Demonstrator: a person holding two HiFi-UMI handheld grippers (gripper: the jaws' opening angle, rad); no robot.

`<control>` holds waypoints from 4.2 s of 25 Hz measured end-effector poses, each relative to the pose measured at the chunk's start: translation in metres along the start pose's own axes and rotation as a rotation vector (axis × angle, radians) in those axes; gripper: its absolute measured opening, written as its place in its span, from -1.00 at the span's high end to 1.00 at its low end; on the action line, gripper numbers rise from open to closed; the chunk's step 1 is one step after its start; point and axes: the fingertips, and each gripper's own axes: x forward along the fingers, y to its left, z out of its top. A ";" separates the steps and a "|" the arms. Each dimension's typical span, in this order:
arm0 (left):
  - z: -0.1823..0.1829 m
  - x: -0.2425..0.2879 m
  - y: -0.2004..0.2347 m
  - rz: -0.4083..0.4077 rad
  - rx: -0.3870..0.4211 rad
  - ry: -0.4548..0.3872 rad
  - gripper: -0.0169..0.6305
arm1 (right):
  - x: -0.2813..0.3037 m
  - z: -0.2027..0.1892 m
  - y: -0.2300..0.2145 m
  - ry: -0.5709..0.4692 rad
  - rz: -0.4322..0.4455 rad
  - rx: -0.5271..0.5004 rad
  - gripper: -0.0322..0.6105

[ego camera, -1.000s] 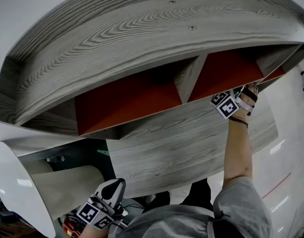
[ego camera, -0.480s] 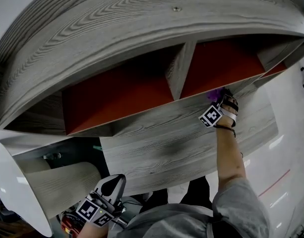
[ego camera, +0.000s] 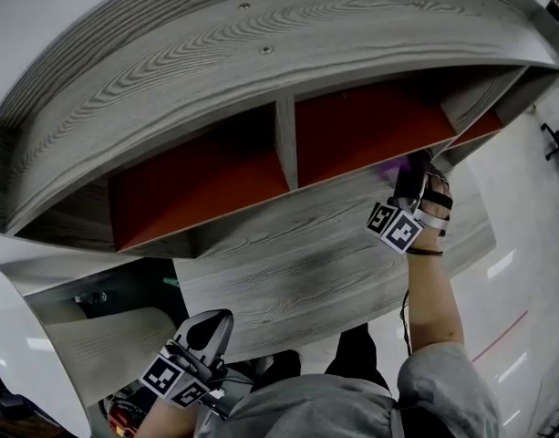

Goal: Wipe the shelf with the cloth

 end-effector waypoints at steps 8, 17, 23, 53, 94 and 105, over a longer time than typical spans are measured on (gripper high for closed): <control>0.007 0.017 -0.024 -0.031 0.016 -0.002 0.91 | -0.012 0.005 -0.079 -0.127 -0.196 -0.088 0.68; -0.007 0.013 -0.027 0.008 -0.008 0.021 0.91 | 0.005 -0.043 0.074 -0.016 0.169 -0.174 0.68; -0.016 0.012 -0.027 0.052 -0.037 0.015 0.91 | 0.010 -0.078 0.164 0.063 0.409 -0.210 0.68; -0.034 -0.152 0.026 0.301 -0.137 -0.146 0.91 | -0.195 0.489 0.091 -0.852 1.012 1.361 0.70; -0.028 -0.080 -0.036 0.198 -0.086 -0.124 0.91 | -0.208 0.399 0.053 -0.900 0.968 1.248 0.69; -0.043 -0.142 -0.003 0.267 -0.132 -0.144 0.91 | -0.252 0.449 0.047 -0.888 1.030 1.385 0.70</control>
